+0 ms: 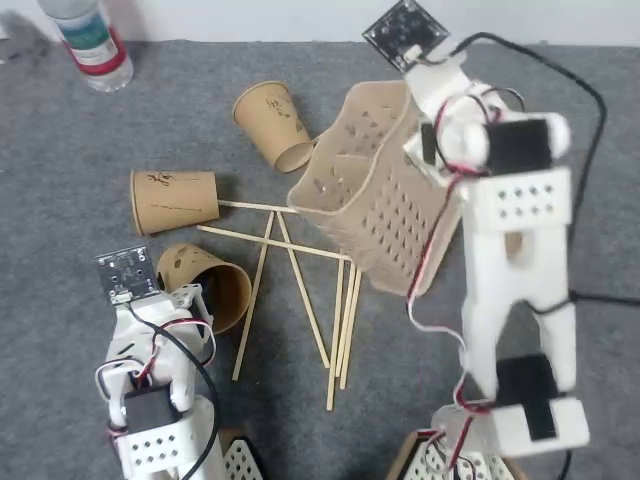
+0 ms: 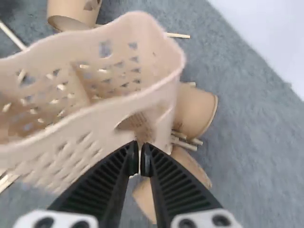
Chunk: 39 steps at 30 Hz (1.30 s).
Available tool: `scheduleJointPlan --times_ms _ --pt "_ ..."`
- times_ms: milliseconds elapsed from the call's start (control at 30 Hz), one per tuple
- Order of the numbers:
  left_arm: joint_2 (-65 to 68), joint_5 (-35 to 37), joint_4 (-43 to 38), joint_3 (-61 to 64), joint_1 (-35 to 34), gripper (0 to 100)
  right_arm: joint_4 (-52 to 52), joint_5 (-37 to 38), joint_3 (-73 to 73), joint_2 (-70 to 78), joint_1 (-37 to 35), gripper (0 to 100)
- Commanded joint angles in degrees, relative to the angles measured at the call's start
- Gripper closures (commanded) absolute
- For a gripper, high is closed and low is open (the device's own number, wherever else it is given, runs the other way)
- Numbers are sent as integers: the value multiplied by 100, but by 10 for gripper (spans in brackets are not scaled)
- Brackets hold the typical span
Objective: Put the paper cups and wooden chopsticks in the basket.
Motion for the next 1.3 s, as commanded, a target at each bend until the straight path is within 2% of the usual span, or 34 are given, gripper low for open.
scheduleJointPlan --times_ms 0,100,200,300,467,533,800,1000,1267 --pt "-132 0 35 -31 18 743 549 35 -299 -673 75 991" --pt "-132 0 35 -31 18 743 936 26 -281 -980 110 991" --pt "-132 0 26 -31 26 743 971 -9 88 -1385 593 991" --pt "-132 18 44 -31 44 743 971 0 563 -2097 1499 991" --pt "-132 35 53 -31 26 743 971 264 677 -3785 3521 991" --pt "-132 35 53 -31 26 743 963 431 1055 -4312 3934 991" --pt "-132 18 132 -31 18 743 927 651 2409 -5956 4567 990" --pt "-132 9 176 -31 18 743 927 668 2505 -6976 4611 989" --pt "-132 9 281 -31 9 743 796 695 2505 -7635 4611 989"
